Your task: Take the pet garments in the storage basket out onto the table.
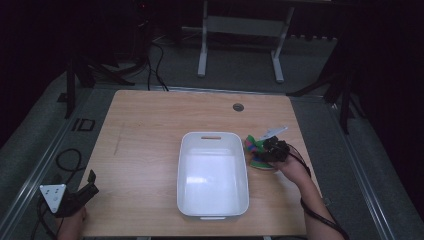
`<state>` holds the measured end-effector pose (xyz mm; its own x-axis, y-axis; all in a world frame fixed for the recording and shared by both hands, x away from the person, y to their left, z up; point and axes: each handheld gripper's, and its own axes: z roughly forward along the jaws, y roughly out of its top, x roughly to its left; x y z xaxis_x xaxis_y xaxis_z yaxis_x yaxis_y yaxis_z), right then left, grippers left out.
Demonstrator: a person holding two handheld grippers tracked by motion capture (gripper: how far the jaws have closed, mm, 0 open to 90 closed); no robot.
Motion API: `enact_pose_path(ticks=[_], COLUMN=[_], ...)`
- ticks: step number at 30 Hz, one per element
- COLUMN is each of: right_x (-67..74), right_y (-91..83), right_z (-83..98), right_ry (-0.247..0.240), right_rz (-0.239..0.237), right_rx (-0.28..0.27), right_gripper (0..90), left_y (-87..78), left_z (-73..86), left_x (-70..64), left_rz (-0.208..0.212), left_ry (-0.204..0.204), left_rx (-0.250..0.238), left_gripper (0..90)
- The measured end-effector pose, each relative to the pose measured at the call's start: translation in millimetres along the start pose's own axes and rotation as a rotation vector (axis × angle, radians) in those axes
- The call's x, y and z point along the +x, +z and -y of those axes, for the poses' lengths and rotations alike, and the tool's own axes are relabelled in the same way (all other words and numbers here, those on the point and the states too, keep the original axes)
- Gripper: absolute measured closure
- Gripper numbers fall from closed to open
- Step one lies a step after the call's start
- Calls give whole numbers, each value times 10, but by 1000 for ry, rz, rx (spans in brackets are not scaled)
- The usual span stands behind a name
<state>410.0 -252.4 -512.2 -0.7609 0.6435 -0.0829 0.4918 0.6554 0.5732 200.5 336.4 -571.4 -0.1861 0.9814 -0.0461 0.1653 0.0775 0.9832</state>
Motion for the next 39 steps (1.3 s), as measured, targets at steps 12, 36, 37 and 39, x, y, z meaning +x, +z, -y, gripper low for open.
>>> enact_pose_path(ticks=[12,36,37,39], right_x=[-3,-92,-90,-94], right_y=[122,-613,-621,-630], right_z=[105,405,449,531], right_ry=[42,132,133,147], right_rz=[-15,38,30,52], right_rx=[13,-154,-151,-151], right_gripper=[483,122,104,104], left_y=[-4,-7,-7,-7], left_z=[2,3,3,3], left_x=[-5,-8,-8,-9], left_rz=[-1,-5,-5,-6], left_ry=[1,2,3,4], left_rx=[-6,-8,-7,-8], left_gripper=[18,18,18,18])
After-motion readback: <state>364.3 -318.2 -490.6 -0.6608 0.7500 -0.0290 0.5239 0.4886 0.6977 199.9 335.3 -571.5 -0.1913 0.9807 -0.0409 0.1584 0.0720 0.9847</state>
